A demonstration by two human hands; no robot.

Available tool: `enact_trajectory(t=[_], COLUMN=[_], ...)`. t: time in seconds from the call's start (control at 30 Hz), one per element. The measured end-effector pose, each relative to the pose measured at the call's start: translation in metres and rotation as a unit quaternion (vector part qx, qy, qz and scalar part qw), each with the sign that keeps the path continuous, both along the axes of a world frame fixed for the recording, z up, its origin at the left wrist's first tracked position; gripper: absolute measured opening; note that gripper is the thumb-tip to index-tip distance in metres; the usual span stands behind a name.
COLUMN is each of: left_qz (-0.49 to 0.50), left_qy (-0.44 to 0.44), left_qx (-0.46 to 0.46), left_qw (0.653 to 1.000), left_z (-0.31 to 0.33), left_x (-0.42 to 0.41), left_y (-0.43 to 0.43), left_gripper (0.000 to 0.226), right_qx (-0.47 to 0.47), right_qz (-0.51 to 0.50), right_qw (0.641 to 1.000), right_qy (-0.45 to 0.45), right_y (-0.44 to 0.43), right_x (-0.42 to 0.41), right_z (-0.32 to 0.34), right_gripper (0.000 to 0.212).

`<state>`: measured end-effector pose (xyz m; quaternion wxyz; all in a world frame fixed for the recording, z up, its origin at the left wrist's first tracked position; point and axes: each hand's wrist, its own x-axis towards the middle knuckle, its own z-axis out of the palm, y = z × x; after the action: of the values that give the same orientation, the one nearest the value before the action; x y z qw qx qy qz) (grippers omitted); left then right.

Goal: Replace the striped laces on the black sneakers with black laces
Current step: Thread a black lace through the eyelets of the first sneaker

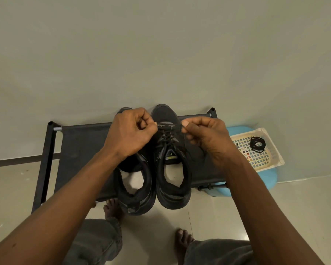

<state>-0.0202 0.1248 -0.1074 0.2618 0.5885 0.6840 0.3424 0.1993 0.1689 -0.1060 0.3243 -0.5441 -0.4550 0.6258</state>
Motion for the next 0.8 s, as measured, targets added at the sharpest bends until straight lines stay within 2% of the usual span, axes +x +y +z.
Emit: enact_trajectory(t=[0.07,0.13,0.2,0.27,0.37,0.43,0.53,0.63,0.73,0.8], left_qz=[0.007,0.015,-0.004,-0.049,-0.102,-0.103,-0.097,-0.123,-0.146,-0.152], left_qy=[0.019,0.085,0.143,0.082,-0.056,-0.085,-0.072,-0.051,-0.025,-0.022], left_qx=[-0.003,0.000,0.023,0.046,0.015,0.004,-0.006,-0.053,-0.082,-0.088], left_qw=[1.000,0.996,0.989,0.994,0.993,0.991,0.993,0.990,0.986,0.984], left_z=[0.002,0.002,0.002,0.002,-0.001,-0.004,-0.007,-0.007,-0.007,-0.008], left_x=[-0.003,-0.003,0.001,0.006,0.017,0.022,0.020,0.014,0.014,0.014], left_y=[-0.002,-0.004,-0.005,-0.005,-0.005,-0.004,0.000,0.001,-0.002,-0.002], left_gripper=[0.014,0.007,0.021,0.036,0.027,0.015,0.011,0.013,0.012,0.016], right_qx=[-0.008,-0.008,0.000,0.000,0.008,0.018,0.027,0.077,0.072,0.077], right_qz=[-0.021,-0.003,0.042,0.073,0.098,0.117,0.107,0.141,0.264,0.282], right_qw=[1.000,1.000,0.999,0.997,0.995,0.993,0.993,0.972,0.922,0.905], right_qy=[0.021,0.023,0.007,0.003,0.002,-0.021,-0.050,-0.172,-0.273,-0.308], right_y=[0.002,0.002,0.001,-0.002,-0.004,-0.004,-0.004,-0.002,-0.004,-0.005], right_x=[0.003,0.004,0.001,-0.004,-0.007,-0.007,-0.006,0.000,0.003,0.001], right_z=[-0.002,-0.004,-0.003,0.000,0.003,0.004,0.005,0.003,-0.001,-0.004], right_gripper=[0.010,0.010,0.014,0.018,0.024,0.022,0.017,0.009,0.020,0.025])
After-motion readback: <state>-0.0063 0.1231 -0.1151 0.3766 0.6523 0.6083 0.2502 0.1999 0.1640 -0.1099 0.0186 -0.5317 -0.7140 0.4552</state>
